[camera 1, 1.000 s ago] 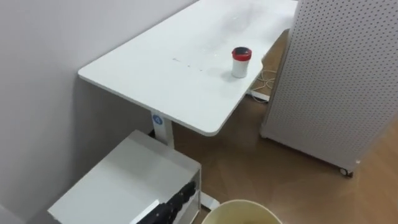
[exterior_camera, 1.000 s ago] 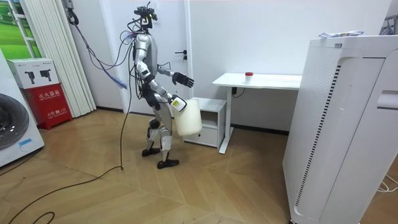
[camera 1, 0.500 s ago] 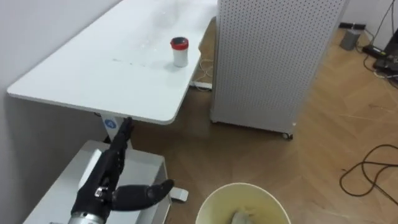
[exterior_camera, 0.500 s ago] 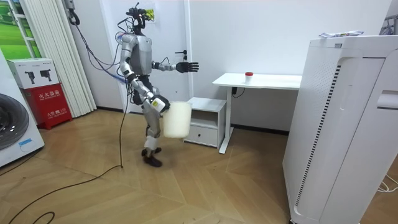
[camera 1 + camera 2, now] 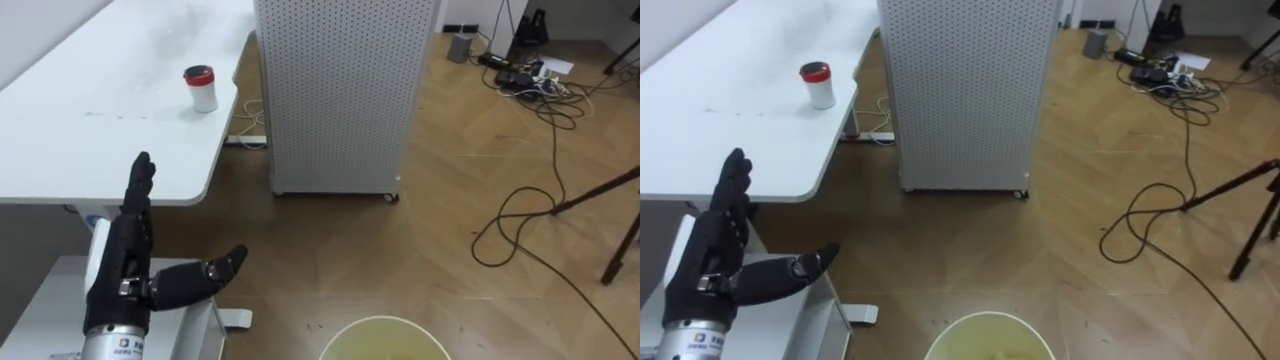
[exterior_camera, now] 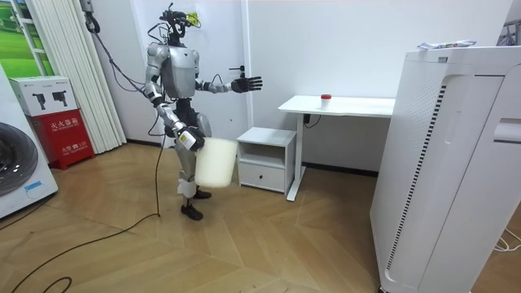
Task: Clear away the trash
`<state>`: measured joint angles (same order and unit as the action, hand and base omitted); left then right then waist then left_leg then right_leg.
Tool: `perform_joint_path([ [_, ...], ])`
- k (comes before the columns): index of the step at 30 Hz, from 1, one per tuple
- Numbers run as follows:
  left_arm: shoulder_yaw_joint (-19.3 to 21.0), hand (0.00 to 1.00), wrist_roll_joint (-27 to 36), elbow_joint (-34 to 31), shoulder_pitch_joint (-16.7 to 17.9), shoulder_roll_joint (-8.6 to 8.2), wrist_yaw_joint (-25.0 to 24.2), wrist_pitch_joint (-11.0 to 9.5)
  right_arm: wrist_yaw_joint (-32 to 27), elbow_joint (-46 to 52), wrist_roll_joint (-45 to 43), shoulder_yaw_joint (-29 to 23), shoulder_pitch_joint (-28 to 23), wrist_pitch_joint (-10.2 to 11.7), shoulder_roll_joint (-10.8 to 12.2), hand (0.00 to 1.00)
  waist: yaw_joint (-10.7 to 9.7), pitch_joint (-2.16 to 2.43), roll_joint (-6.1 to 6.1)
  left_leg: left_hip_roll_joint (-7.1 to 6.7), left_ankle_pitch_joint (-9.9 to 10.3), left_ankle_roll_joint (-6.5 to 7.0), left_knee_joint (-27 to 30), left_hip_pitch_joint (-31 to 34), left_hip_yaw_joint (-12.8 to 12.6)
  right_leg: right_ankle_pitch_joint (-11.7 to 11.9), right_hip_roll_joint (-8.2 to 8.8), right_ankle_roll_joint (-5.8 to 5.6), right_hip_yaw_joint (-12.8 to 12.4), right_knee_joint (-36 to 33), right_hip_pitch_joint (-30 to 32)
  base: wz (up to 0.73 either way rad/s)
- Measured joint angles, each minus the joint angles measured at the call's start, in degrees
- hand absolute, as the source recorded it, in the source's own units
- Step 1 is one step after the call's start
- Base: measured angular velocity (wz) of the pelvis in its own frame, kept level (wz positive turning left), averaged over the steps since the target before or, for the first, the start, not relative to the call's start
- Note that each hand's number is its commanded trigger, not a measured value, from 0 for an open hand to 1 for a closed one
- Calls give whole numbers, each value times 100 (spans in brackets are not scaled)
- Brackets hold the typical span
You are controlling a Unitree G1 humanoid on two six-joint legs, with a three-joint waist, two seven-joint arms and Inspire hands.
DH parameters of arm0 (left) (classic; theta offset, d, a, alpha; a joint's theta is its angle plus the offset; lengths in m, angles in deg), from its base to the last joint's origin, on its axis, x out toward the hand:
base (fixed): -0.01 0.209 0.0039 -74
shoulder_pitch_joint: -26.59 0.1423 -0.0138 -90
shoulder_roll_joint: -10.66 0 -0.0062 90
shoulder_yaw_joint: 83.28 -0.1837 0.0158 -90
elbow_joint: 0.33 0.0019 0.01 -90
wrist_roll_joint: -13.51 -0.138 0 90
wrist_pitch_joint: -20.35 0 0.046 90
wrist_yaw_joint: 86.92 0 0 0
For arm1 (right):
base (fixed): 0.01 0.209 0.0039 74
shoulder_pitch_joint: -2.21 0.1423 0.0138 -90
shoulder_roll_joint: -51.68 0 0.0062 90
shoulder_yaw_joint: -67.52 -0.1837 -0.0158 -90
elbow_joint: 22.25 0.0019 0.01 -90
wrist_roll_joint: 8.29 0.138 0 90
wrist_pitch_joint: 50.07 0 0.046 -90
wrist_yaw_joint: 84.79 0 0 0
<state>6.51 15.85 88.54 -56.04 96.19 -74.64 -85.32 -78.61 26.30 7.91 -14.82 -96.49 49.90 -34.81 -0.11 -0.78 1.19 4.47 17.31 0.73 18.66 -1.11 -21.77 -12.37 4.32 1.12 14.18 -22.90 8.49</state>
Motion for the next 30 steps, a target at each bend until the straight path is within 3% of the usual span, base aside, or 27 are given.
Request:
perform_joint_path([
  [4,9,0,-16,0,-2,0,104,0,86,-7,-1,-9,15,0,-49,100,128,10,-41,44,14,-41,12,3,9,31,-67,67,-35,-8,61,-16],
  [9,4,0,50,-6,18,10,317,-39,213,-50,-227,2,53,-2,-53,100,228,48,-104,-41,-46,-128,22,29,374,59,-252,140,-313,15,148,-25],
  [11,-9,0,85,-2,67,15,349,-55,255,-24,-228,28,60,-2,-54,100,258,56,-109,6,-53,-136,425,226,467,67,-304,165,-477,63,111,-25],
  [12,-17,0,93,5,71,21,347,-55,261,-24,-237,33,65,-2,-52,100,254,50,-111,21,-65,-126,748,408,591,81,-274,179,-525,101,86,-15],
  [13,-50,0,97,6,89,16,349,-60,261,-31,-254,35,60,-3,-53,100,267,34,-64,-81,-113,-111,1222,790,983,82,-241,198,-710,137,51,0],
  [14,-131,0,95,6,92,16,366,-75,238,-34,-233,31,56,-3,-78,100,267,34,-40,-232,-114,-105,994,1090,1266,63,-213,212,-895,182,30,0],
  [15,-187,0,96,5,89,18,390,-97,207,-34,-217,30,56,-4,-91,100,283,24,-25,-269,-156,-129,843,1276,1316,55,-205,198,-953,193,27,-5],
  [16,-278,0,81,11,93,4,411,-150,170,-35,-196,7,52,-13,-119,100,386,15,-39,-322,-329,-231,460,1638,1421,18,-184,142,-1015,177,27,-34],
  [17,-300,0,81,51,123,-23,418,-254,141,-63,-178,1,53,-16,-131,100,506,3,-46,-323,-822,-200,75,1882,1558,-80,-183,60,-1109,81,35,-45],
  [18,-297,0,79,59,151,-34,441,-279,143,-86,-182,6,52,-20,-130,100,544,34,-112,-317,-998,-202,-12,1967,1634,-146,-176,26,-1115,13,25,-36],
  [19,-257,0,75,59,169,-43,474,-311,150,-98,-198,17,45,-32,-120,100,546,63,-175,-307,-1238,-101,13,2004,1616,-340,-176,-103,-989,-296,20,18],
  [20,-220,0,80,60,149,25,482,-313,154,-102,-201,55,27,-52,-86,100,489,58,-67,-306,-1345,55,31,1941,1312,-576,-13,-226,-745,-731,2,56],
  [21,-229,0,87,65,153,39,477,-312,174,-107,-188,59,-44,-49,-109,100,457,68,15,-278,-1420,150,112,1881,1006,-827,164,-152,-395,-918,-136,61],
  [22,-231,0,94,64,163,23,472,-314,167,-116,-181,59,-54,-48,-134,100,484,60,19,-265,-1440,246,225,1888,899,-927,229,-130,-261,-917,-202,27],
  [23,-226,0,97,57,231,13,463,-315,111,-118,-191,56,-32,-49,-166,100,530,14,-11,-237,-1259,282,589,1969,846,-1027,294,-39,-244,-902,-222,0],
  [25,-215,0,148,59,353,39,437,-316,75,-117,-198,73,-2,-57,-140,100,564,6,-59,-177,-1084,264,1158,2226,867,-1127,245,-30,-356,-887,-321,7],
  [26,-220,0,185,66,355,44,397,-316,55,-117,-197,100,-21,-118,-111,100,567,-7,-35,-289,-1049,238,1310,2408,928,-1259,265,-51,-546,-887,-408,40],
  [27,-228,0,195,56,335,35,342,-334,26,-115,-199,127,-33,-208,-127,100,534,-14,-1,-453,-1071,203,986,2469,1030,-1444,321,-120,-651,-902,-515,39],
  [28,-236,0,188,57,339,34,328,-360,26,-113,-203,125,-35,-266,-144,100,538,-14,6,-505,-1095,166,793,2467,1064,-1521,360,-171,-667,-919,-572,12],
  [29,-247,0,192,61,349,35,313,-392,30,-100,-203,144,-51,-382,-168,100,615,10,38,-568,-1236,157,757,2460,1102,-1678,492,-264,-703,-955,-704,-12],
  [30,-245,0,198,58,346,39,306,-405,29,-99,-198,171,-64,-394,-174,100,660,28,71,-633,-1226,212,863,2447,1090,-1737,586,-311,-675,-968,-778,-10],
])
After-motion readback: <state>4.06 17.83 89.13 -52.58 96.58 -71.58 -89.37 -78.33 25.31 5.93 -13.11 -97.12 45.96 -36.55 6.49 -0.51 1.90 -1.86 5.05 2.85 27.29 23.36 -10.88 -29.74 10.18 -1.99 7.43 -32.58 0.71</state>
